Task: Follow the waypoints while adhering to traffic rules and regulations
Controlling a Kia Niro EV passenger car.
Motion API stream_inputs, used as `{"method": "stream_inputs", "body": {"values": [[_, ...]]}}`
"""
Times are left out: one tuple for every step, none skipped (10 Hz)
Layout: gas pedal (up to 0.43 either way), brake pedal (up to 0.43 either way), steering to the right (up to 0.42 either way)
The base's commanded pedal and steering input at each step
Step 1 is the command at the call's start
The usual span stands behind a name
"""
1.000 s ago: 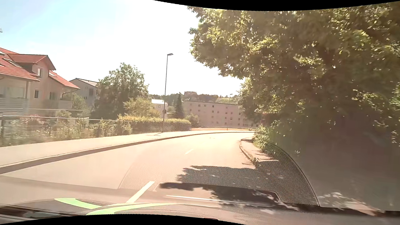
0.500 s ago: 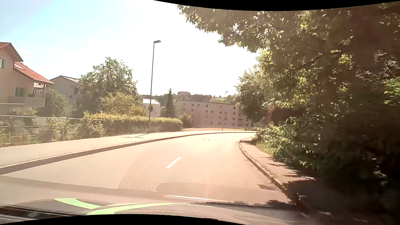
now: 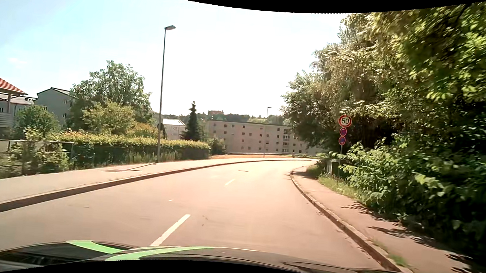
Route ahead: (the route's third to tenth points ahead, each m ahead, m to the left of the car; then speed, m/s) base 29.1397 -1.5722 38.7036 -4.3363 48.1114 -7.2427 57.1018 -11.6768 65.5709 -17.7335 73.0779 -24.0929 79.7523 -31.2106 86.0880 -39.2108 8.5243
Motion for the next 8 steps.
{"method": "stream_inputs", "body": {"values": [[0.000, 0.098, 0.032], [0.000, 0.110, 0.031], [0.000, 0.091, 0.030], [0.000, 0.055, 0.029], [0.000, 0.006, 0.030], [0.000, 0.000, 0.030], [0.000, 0.000, 0.029], [0.000, 0.000, 0.030]]}}
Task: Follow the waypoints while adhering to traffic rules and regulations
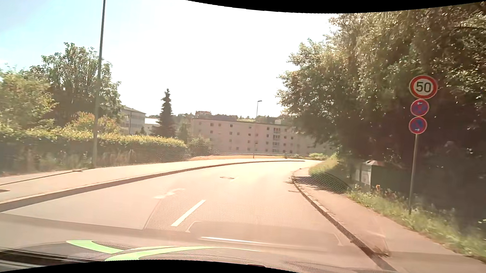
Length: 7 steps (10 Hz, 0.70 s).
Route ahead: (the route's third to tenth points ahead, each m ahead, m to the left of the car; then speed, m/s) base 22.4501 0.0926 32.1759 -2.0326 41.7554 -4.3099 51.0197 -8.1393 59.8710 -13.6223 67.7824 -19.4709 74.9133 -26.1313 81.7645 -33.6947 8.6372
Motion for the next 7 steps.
{"method": "stream_inputs", "body": {"values": [[0.000, 0.000, 0.029], [0.000, 0.000, 0.031], [0.000, 0.000, 0.035], [0.000, 0.000, 0.035], [0.047, 0.000, 0.035], [0.079, 0.000, 0.035], [0.079, 0.000, 0.034]]}}
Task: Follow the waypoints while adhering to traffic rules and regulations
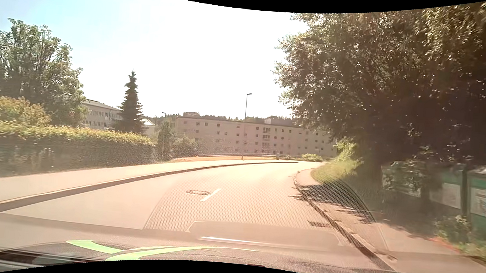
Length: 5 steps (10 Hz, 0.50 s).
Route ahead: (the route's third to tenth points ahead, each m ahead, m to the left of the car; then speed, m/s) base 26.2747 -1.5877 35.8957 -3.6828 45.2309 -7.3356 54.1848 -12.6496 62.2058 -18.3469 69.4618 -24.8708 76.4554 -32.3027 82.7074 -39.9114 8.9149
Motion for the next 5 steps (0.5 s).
{"method": "stream_inputs", "body": {"values": [[0.079, 0.000, 0.034], [0.079, 0.000, 0.034], [0.079, 0.000, 0.034], [0.079, 0.000, 0.034], [0.079, 0.000, 0.034]]}}
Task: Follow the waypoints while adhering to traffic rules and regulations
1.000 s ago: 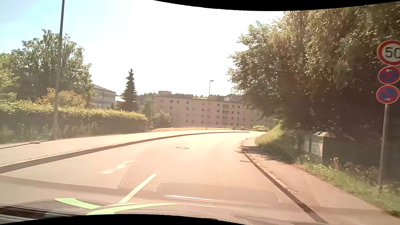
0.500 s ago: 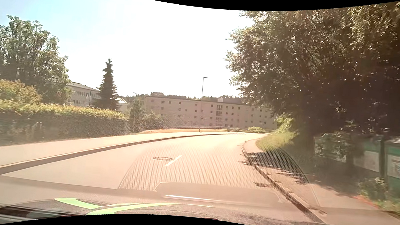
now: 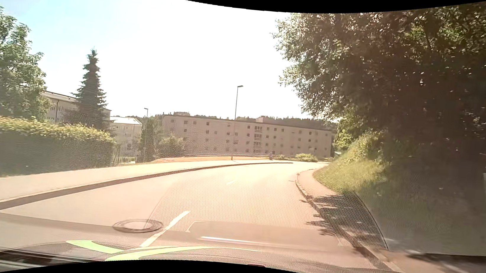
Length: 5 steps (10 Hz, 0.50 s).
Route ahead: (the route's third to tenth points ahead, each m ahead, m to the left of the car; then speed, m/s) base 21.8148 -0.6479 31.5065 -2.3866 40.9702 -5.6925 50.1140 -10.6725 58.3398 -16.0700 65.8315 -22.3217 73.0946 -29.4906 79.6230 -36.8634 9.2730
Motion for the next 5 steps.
{"method": "stream_inputs", "body": {"values": [[0.079, 0.000, 0.034], [0.079, 0.000, 0.034], [0.079, 0.000, 0.034], [0.079, 0.000, 0.035], [0.079, 0.000, 0.035]]}}
